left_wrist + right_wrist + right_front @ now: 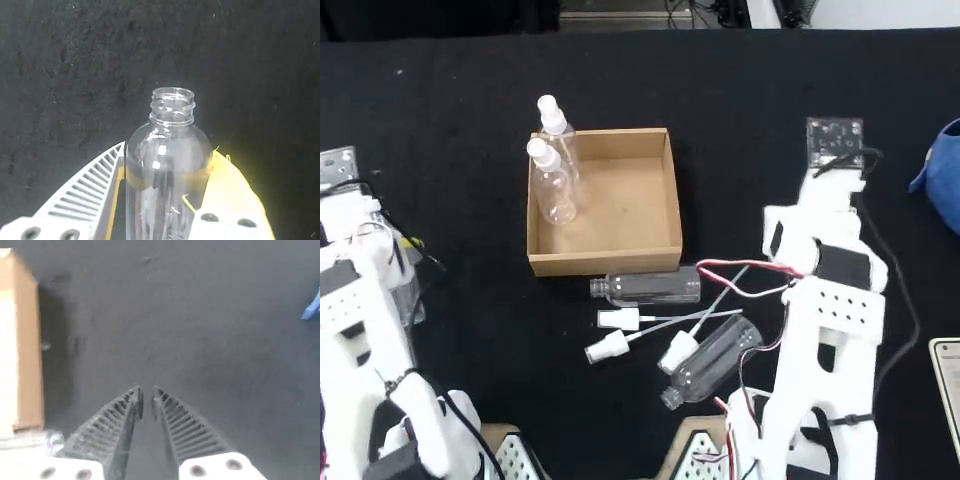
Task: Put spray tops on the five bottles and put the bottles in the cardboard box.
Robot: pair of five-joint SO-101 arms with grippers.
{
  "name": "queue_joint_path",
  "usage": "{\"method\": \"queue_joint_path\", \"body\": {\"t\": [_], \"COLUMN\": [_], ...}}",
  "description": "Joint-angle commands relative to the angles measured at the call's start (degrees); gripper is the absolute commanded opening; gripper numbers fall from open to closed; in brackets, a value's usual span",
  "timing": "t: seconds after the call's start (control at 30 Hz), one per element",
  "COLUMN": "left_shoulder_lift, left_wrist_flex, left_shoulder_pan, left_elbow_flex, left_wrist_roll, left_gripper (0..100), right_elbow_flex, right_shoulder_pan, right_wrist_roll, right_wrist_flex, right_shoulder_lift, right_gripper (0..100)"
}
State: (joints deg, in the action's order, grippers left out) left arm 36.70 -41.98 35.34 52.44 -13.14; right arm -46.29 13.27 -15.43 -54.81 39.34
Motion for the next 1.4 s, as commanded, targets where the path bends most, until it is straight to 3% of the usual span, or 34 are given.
{"method": "queue_joint_path", "body": {"t": [0.0, 0.23, 0.4, 0.6, 0.87, 1.17, 1.37], "left_shoulder_lift": [4.13, 7.82, 8.09, 8.09, 8.09, 8.09, 8.09], "left_wrist_flex": [2.99, 5.89, 9.23, 9.58, 9.23, 9.14, 9.14], "left_shoulder_pan": [-1.19, -2.07, -1.27, -1.45, -1.45, 4.18, 6.29], "left_elbow_flex": [-0.22, -0.4, 4.09, 6.37, 5.05, 4.0, 4.0], "left_wrist_roll": [4.84, 6.24, 6.24, 6.33, 14.07, 14.33, 14.33], "left_gripper": [3, 3, 3, 3, 3, 3, 3], "right_elbow_flex": [3.65, 3.65, 3.3, -1.98, -3.91, -2.42, -3.47], "right_shoulder_pan": [-7.12, -21.98, -38.24, -54.86, -59.6, -65.14, -64.79], "right_wrist_roll": [-8.7, -19.52, -26.64, -26.73, -29.45, -30.07, -34.64], "right_wrist_flex": [-6.07, -18.11, -27.08, -23.21, -17.49, -11.43, -9.58], "right_shoulder_lift": [1.63, 1.63, 1.19, 1.01, -9.1, -16.75, -17.01], "right_gripper": [12.0, 10.8, 9.6, 9.9, 10.0, 10.0, 16.9]}}
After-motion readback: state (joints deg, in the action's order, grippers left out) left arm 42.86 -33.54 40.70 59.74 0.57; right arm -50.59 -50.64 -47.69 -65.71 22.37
